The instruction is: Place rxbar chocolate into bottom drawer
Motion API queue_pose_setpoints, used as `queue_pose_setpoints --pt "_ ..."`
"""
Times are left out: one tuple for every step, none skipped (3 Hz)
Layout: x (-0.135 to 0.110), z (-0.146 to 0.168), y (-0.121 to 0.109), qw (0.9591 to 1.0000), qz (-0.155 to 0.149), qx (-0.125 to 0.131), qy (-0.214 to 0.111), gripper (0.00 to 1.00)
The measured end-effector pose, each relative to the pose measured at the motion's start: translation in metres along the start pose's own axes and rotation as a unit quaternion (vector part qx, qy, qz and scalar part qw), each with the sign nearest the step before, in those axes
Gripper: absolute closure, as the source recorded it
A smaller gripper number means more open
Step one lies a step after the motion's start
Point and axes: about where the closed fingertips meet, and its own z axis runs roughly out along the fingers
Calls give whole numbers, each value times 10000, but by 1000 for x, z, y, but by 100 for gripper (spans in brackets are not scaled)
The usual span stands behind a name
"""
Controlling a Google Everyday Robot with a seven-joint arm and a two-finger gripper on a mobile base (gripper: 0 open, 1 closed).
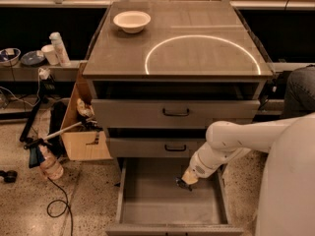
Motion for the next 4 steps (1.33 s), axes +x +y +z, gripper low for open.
queue_pose_setpoints --pt "0 18 -4 9999 -27 -87 45 100" --pt "4 38 -9 9997 53 -194 136 100" --pt "9 57 -13 9992 137 -278 251 100" --pt "20 80 -14 9982 269 -374 381 100"
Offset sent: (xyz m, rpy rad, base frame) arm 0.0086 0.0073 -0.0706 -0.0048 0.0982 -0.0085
